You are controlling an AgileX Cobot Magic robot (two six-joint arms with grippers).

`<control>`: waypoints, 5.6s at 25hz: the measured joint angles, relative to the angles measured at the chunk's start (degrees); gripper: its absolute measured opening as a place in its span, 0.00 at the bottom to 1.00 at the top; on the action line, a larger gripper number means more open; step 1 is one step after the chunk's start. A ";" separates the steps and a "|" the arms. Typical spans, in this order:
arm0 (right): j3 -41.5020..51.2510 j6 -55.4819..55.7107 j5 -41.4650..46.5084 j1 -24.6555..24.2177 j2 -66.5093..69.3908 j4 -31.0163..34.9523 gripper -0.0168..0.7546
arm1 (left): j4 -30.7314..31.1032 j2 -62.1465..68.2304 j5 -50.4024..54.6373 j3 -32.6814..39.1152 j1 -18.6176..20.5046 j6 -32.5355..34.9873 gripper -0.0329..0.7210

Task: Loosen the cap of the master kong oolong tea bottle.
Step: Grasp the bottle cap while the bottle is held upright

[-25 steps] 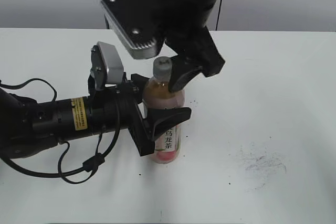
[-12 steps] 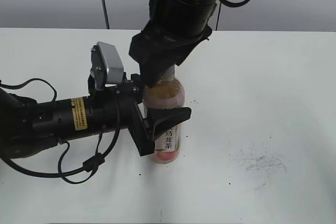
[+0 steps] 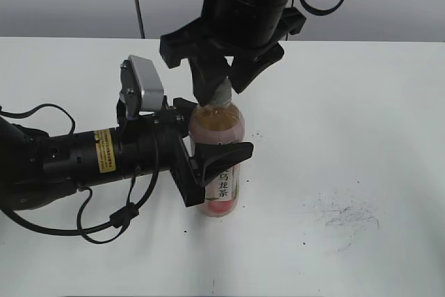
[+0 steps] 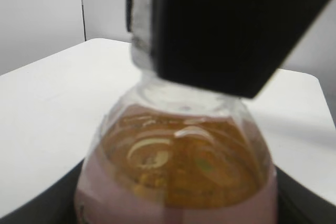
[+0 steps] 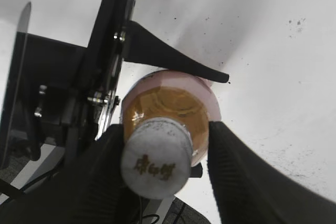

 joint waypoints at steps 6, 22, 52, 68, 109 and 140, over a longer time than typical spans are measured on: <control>0.00 -0.01 0.00 0.00 -0.43 -0.26 0.50 | -0.07 0.00 0.00 0.00 0.00 0.00 0.63; 0.00 -63.38 0.09 0.05 -0.90 0.90 0.38 | 0.25 0.00 -0.10 -0.05 0.00 0.18 0.63; 0.00 -77.92 0.23 -0.02 -1.10 2.72 0.78 | -0.12 0.00 -0.06 -0.05 0.00 0.01 0.63; 0.00 10.21 0.23 -0.02 -1.10 -0.95 0.64 | -0.37 0.00 0.01 -0.05 0.00 -0.17 0.63; 0.00 -138.45 0.35 0.01 -1.19 2.28 0.37 | 0.24 0.00 -0.10 -0.05 0.00 0.40 0.63; 0.00 -8.94 0.17 0.01 -1.19 -0.39 0.76 | -0.31 0.00 0.00 -0.05 0.00 -0.11 0.63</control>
